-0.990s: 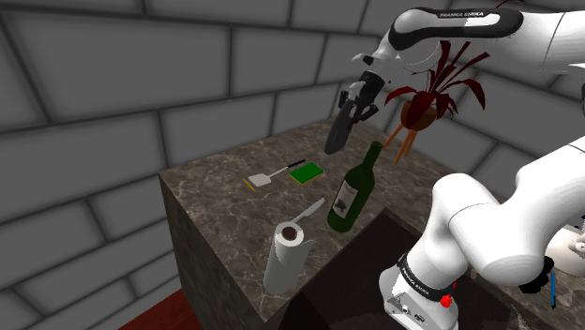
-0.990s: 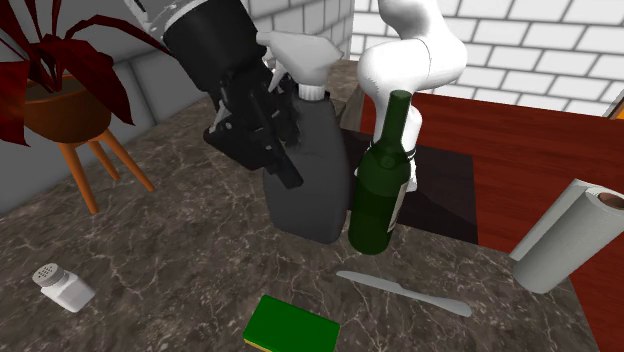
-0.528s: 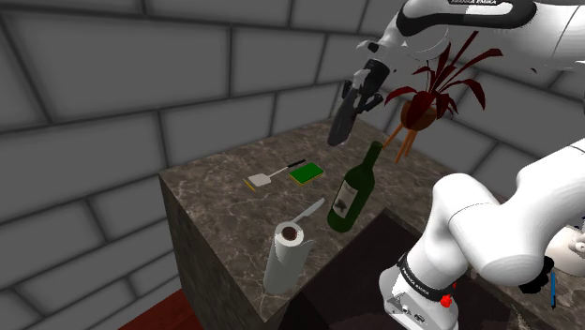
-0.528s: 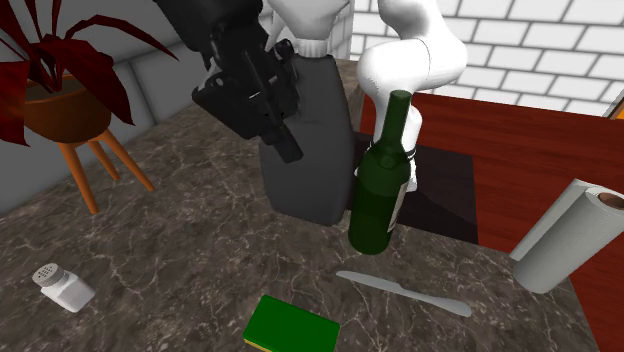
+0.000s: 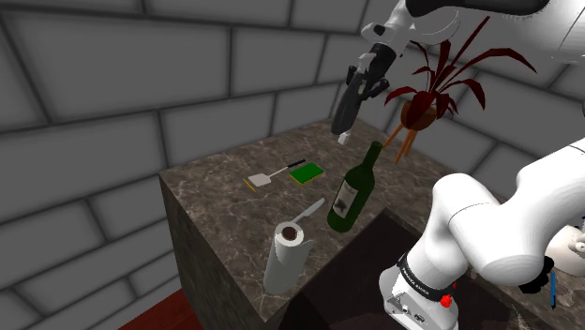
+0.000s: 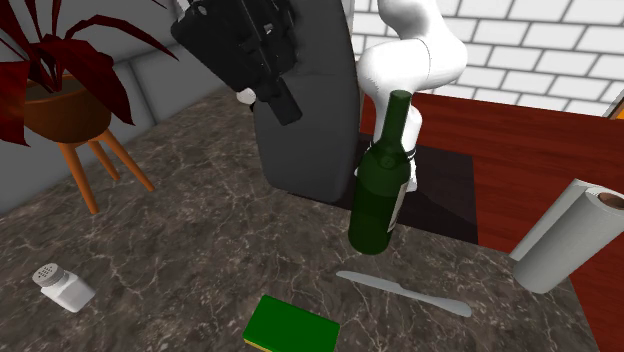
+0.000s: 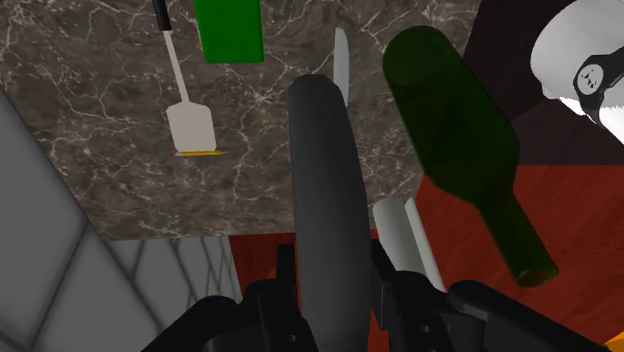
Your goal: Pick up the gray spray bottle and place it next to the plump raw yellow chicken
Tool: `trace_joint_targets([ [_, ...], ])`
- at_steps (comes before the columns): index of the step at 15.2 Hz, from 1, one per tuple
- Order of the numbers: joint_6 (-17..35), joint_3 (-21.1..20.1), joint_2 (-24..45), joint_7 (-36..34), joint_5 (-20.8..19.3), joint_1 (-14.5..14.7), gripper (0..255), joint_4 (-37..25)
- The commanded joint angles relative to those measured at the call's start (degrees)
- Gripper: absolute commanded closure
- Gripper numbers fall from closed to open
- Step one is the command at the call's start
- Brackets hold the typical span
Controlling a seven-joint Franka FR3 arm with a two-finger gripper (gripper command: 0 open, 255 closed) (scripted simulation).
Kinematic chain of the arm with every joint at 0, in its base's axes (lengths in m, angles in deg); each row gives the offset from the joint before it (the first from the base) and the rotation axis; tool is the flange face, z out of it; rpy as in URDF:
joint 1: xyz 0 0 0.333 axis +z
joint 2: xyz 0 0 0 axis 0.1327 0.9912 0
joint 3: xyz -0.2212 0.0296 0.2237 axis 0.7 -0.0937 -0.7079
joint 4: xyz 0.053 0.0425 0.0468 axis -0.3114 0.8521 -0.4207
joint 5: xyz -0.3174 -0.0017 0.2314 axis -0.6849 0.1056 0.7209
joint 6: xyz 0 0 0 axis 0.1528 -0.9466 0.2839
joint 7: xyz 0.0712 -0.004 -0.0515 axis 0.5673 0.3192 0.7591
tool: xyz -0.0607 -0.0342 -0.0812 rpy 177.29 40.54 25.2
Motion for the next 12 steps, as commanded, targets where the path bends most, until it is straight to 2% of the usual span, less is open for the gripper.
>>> trace_joint_targets([
  [1,-1.4,-0.4,-0.1,-0.5,0.1,0.0,255,-1.3],
  [11,-7.9,-1.0,1.1,-2.7,1.4,1.4,255,-9.4],
  [12,-8.7,-1.6,-0.3,-2.5,0.4,0.1,255,-8.7],
])
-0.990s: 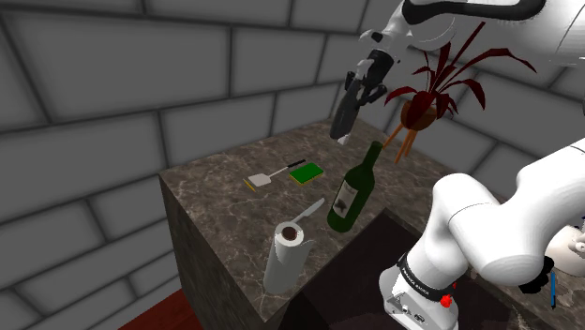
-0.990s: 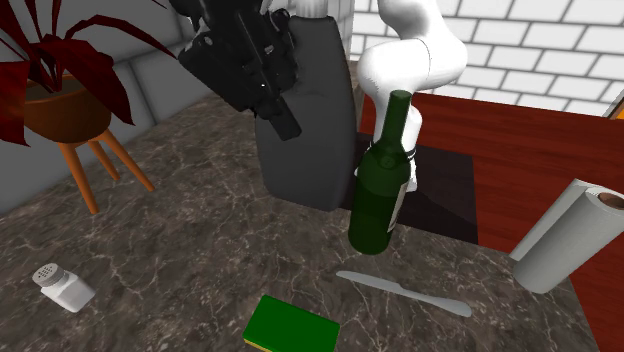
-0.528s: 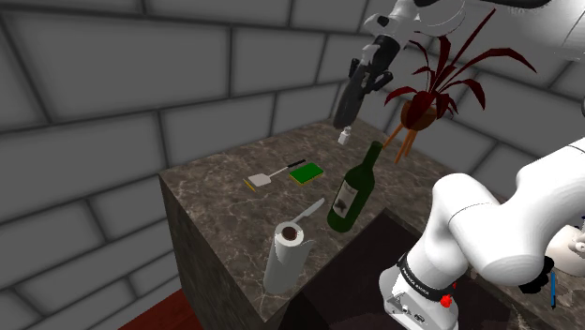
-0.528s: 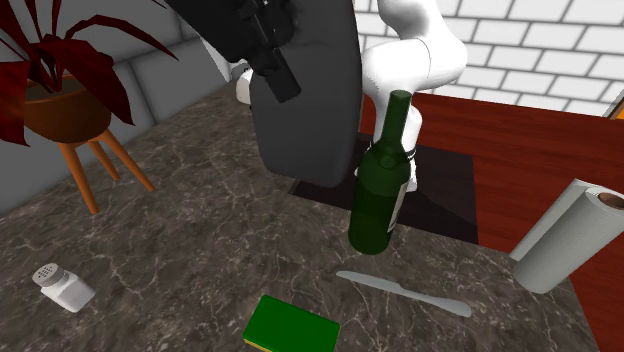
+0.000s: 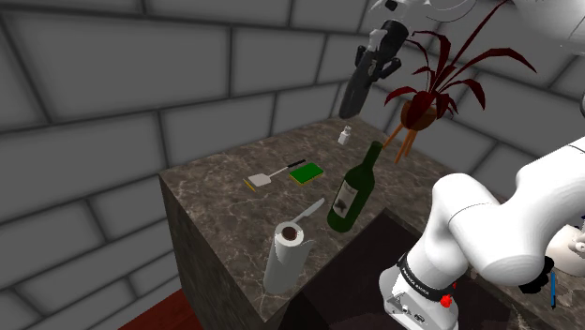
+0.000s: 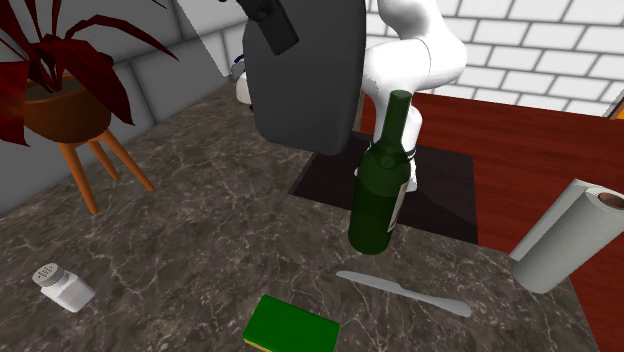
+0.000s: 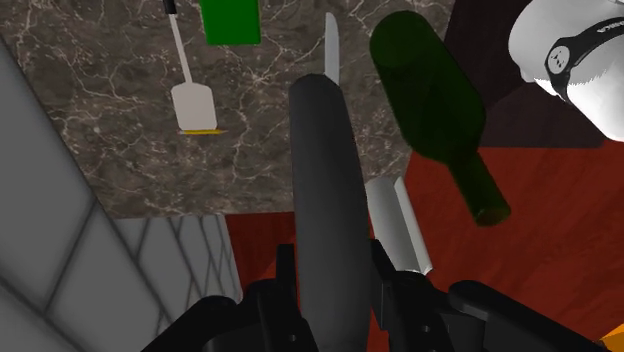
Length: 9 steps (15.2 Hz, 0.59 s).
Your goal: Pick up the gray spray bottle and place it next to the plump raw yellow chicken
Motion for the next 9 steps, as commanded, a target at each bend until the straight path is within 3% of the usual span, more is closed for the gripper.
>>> trace_joint_targets([
  [1,-1.6,-0.6,-2.0,0.3,-1.4,-1.8,255,0.3],
  [9,-9.1,-1.5,-10.8,4.2,-8.0,-10.0,255,2.0],
])
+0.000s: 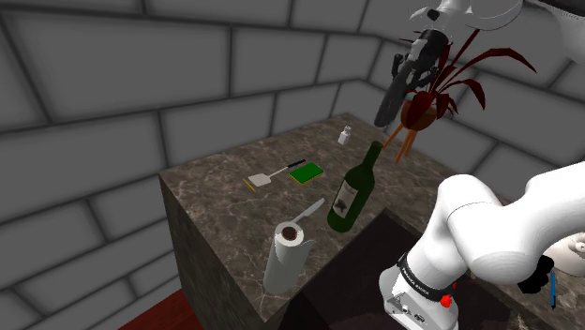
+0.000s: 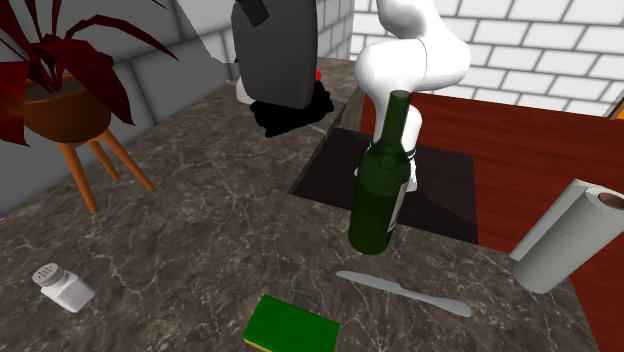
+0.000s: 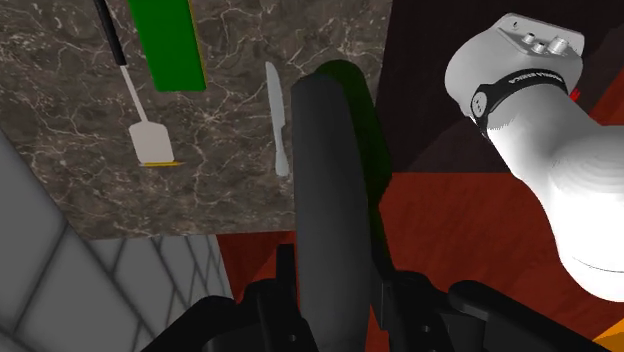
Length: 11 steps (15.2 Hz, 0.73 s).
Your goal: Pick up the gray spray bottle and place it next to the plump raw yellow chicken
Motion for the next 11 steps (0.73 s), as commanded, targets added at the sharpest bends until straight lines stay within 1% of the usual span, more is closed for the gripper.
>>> trace_joint_targets([
  [1,-2.5,0.5,-1.5,1.4,-1.5,-1.5,255,-0.8],
  [6,-7.9,1.8,-5.2,5.1,-5.5,-4.9,255,-2.5],
  [11,-13.6,4.2,-7.8,9.7,-9.6,-7.1,255,-5.9],
])
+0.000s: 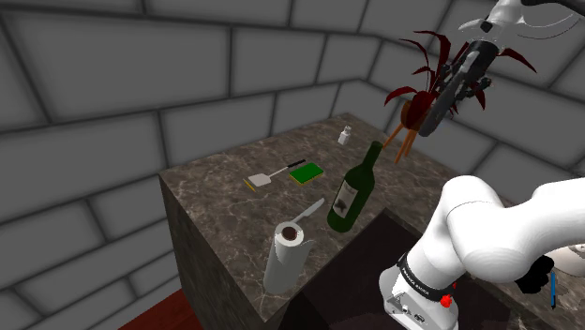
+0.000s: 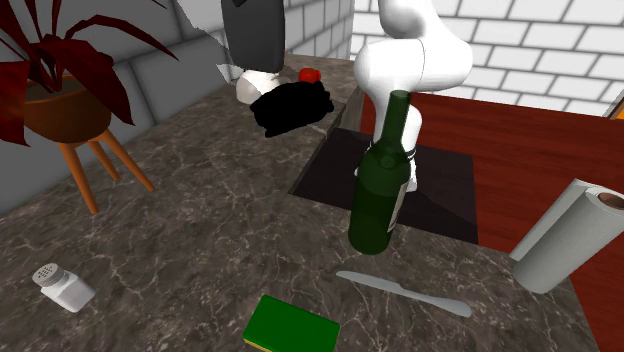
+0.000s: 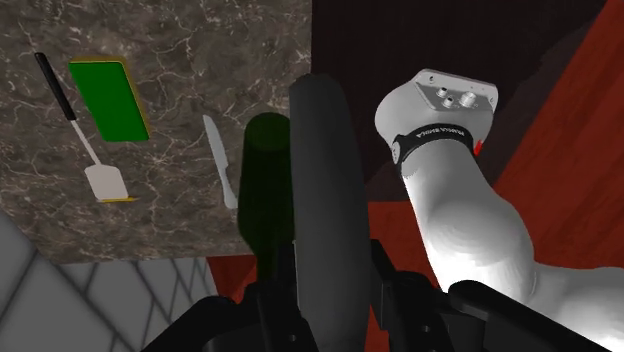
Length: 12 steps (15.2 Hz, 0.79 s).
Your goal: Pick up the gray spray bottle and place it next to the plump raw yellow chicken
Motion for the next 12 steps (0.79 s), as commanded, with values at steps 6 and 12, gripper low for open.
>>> trace_joint_targets([
  [6,-8.2,4.5,-2.5,7.7,-6.5,-1.1,255,-7.5],
  [12,-14.9,9.3,-3.5,15.5,-12.9,0.6,255,-16.5],
])
